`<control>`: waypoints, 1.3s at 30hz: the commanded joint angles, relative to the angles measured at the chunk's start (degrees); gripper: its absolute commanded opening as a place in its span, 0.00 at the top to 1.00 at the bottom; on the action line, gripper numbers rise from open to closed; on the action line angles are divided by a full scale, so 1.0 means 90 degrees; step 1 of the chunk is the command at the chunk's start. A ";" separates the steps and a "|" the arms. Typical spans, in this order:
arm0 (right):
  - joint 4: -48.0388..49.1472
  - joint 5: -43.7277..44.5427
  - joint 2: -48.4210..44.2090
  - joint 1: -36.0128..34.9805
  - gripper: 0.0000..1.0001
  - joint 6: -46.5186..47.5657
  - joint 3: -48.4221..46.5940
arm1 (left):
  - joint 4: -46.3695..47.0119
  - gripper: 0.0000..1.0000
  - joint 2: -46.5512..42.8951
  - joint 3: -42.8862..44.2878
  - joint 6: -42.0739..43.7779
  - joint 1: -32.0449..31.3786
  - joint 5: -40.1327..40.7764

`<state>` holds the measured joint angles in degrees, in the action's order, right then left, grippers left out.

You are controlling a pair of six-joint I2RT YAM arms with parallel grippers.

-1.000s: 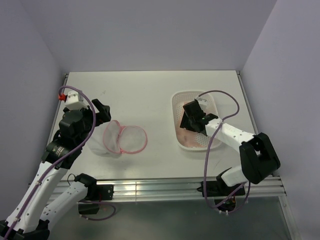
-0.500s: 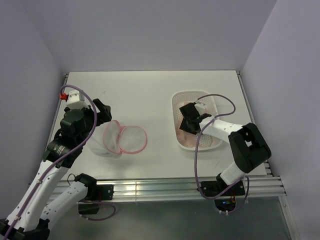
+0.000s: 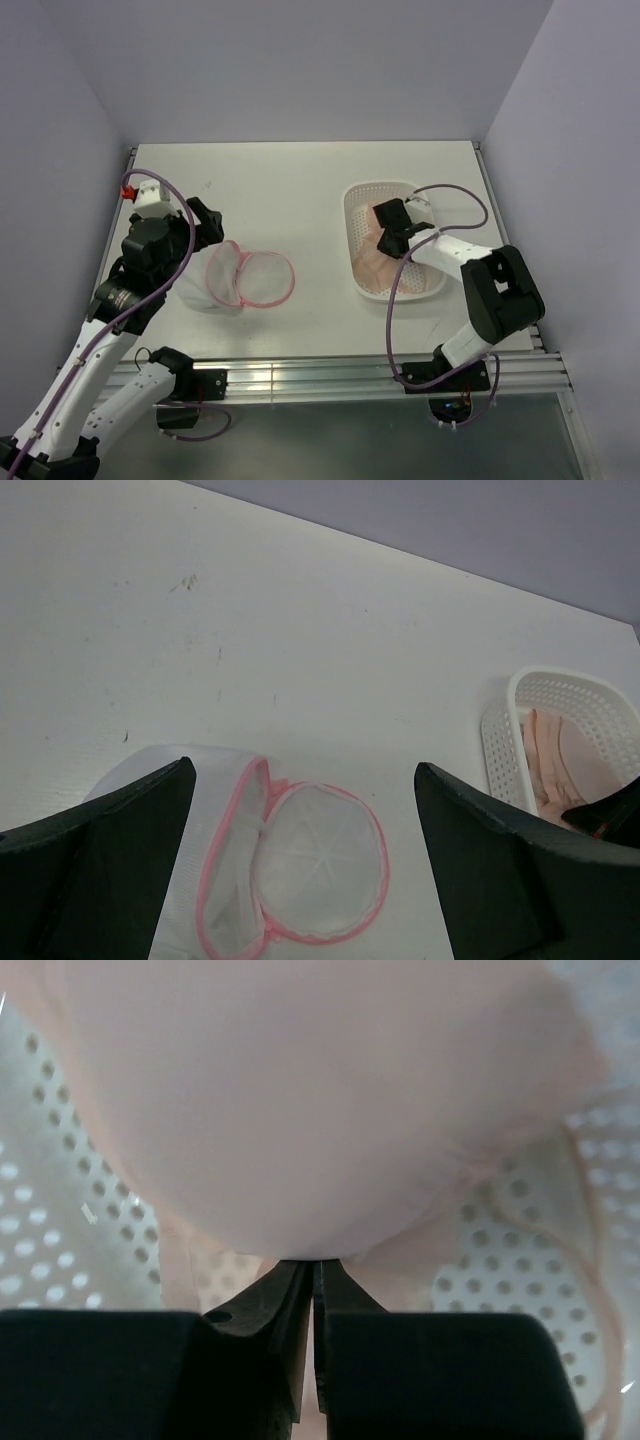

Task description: Place the bra in the laundry bag and zip it closed

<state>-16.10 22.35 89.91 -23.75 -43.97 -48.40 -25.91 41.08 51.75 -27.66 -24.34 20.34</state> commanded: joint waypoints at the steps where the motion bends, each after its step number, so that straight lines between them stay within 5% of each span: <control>1: 0.0168 0.0299 -0.0399 0.0469 0.92 0.0265 -0.0022 | 0.0272 0.01 -0.0043 0.0051 0.0095 0.0029 -0.0101; 6: 0.0168 0.0095 -0.0556 0.1036 1.00 0.0490 -0.0061 | 0.0272 0.01 -0.0033 0.0051 0.0085 0.0038 -0.0121; 23: -0.0097 -0.0354 -0.0810 0.2863 1.00 0.1008 -0.0745 | 0.0301 0.01 -0.0092 0.0051 0.0075 0.0077 -0.0170; 33: -0.0194 -0.0890 -0.1122 0.2834 1.00 0.1125 -0.0950 | 0.0301 0.01 -0.0082 0.0041 0.0085 0.0097 -0.0189; 39: -0.0895 -0.0775 -0.1785 0.2142 1.00 0.1203 -0.1846 | 0.0281 0.01 -0.0072 0.0061 0.0075 0.0107 -0.0199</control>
<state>-22.17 14.96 79.13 -1.10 -34.54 -58.30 -25.91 41.06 51.75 -27.66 -23.68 19.31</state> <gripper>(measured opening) 0.009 0.992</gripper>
